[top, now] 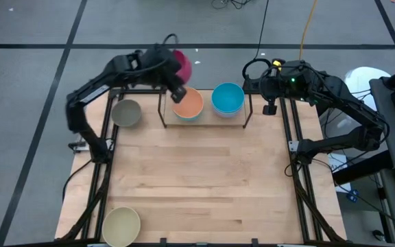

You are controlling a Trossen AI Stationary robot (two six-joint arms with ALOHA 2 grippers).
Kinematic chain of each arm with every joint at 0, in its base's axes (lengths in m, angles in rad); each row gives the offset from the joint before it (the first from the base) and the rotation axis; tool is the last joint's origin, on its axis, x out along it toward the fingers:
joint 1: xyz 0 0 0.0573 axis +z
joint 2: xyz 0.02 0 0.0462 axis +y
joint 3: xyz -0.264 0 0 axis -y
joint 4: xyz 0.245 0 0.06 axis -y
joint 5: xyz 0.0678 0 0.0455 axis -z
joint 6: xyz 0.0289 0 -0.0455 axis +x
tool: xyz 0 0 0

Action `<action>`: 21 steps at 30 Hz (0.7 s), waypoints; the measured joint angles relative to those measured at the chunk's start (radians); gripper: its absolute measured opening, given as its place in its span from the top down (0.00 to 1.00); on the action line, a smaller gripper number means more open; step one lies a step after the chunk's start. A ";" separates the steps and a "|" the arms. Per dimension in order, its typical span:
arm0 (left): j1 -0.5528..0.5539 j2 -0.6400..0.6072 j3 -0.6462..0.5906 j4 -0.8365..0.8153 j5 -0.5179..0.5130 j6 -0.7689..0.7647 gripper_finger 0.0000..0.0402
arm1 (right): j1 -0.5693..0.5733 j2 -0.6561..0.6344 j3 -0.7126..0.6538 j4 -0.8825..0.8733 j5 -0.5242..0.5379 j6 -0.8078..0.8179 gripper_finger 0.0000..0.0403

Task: Place and stack bowls onto a shelf
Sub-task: Stack the red bowl on top of the orange bowl on the shelf

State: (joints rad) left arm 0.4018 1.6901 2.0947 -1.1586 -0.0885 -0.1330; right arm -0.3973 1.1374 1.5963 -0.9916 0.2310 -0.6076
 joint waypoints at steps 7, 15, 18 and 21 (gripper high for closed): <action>0.013 0.149 0.049 -0.031 0.141 0.087 0.97 | 0.000 0.000 0.000 0.000 0.000 0.046 1.00; -0.004 0.242 0.048 -0.110 0.088 0.103 0.97 | 0.000 0.000 0.000 0.000 0.000 0.047 1.00; -0.014 0.269 0.048 -0.118 0.089 0.105 0.97 | 0.000 0.000 0.000 0.000 0.002 0.047 1.00; -0.027 0.296 0.047 -0.132 0.088 0.105 0.97 | 0.000 0.000 0.000 0.000 0.002 0.047 1.00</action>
State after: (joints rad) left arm 0.3750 1.9859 2.1422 -1.2910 -0.0001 -0.0280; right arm -0.3974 1.1374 1.5963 -0.9913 0.2329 -0.5606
